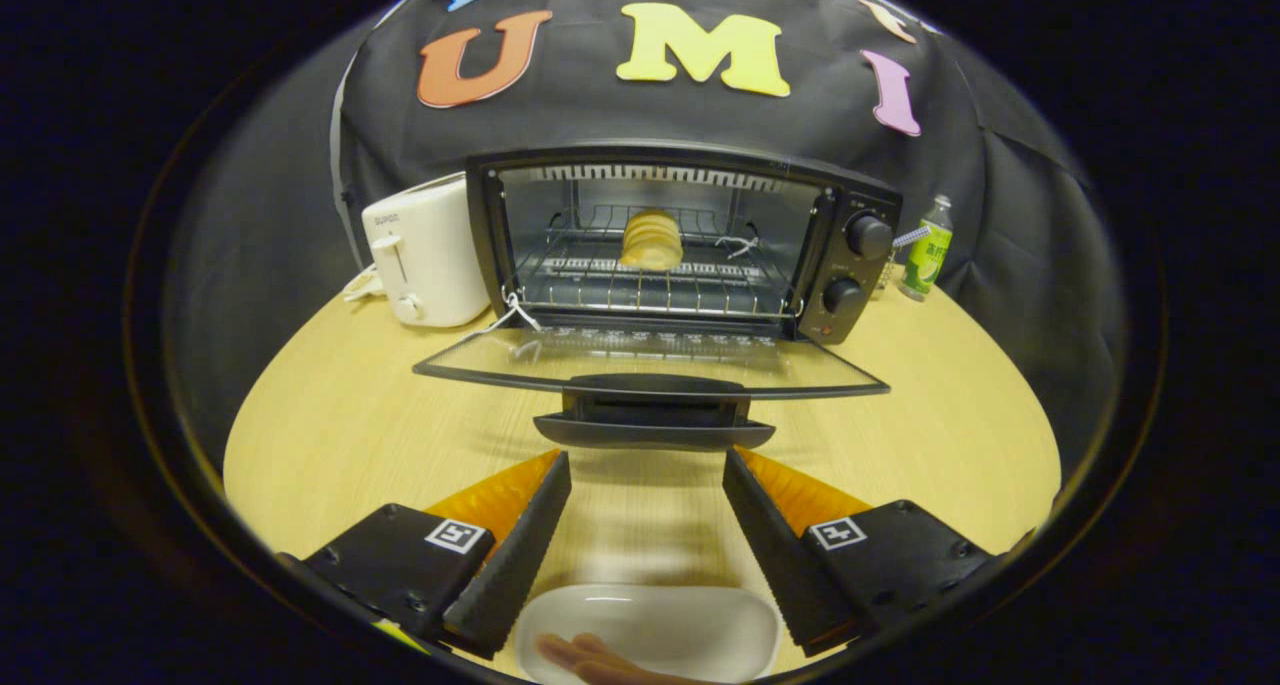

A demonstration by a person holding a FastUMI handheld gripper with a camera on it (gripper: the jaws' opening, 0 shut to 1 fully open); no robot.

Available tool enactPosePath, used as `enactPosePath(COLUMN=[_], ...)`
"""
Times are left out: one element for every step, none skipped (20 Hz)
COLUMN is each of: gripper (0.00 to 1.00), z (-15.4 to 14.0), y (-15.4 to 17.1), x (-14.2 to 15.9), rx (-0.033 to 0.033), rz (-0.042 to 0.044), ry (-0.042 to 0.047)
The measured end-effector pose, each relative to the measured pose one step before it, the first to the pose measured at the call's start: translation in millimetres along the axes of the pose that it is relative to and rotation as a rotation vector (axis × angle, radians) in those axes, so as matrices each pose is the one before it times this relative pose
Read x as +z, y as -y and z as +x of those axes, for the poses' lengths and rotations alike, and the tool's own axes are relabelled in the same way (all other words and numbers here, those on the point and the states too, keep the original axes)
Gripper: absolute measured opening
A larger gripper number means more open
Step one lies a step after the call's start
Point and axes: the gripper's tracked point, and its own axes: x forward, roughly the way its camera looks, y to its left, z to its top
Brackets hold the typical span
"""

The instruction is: Open the toaster oven, put the food inside, and close the toaster oven door.

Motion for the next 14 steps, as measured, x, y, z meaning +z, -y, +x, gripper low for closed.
enactPosePath(gripper=[1.0, 1.0, 1.0, 1.0, 1.0, 1.0, 1.0, 1.0, 1.0, 1.0, 1.0, 1.0, 1.0, 1.0], z=[3.52, -0.6, -1.51, -1.89, -2.31, -0.27, 0.44, -0.69, -0.62, -3.41, -2.79, -3.92, -12.07, -2.88], y=[1.26, 1.05, 1.27, 1.04, 1.64, 2.16, 1.31, 2.32, 3.31, 2.78, 0.89, 1.92, -4.82, -1.42], x=[6.11, 2.97, 4.04, 5.05, 7.48, 7.92, 7.32, 9.24, 10.51, 8.51, 5.55, 5.77, -3.51, 1.13], rx=[-0.00157, -0.004, -0.00421, -0.00479, -0.00884, -0.00995, -0.00826, -0.00707, -0.01434, -0.00856, -0.0046, -0.00391, 0.00458, 0.00824], rz=[-0.0062, -0.01138, -0.0092, -0.00929, -0.01713, -0.02461, -0.02033, -0.02434, -0.01893, -0.01405, -0.00873, -0.00489, 0.00465, 0.00816], ry=[0.01227, 0.01412, 0.02575, 0.02592, 0.04149, 0.04424, 0.04142, 0.05285, 0.04633, 0.03559, 0.03334, 0.0269, 0.0131, 0.0021])
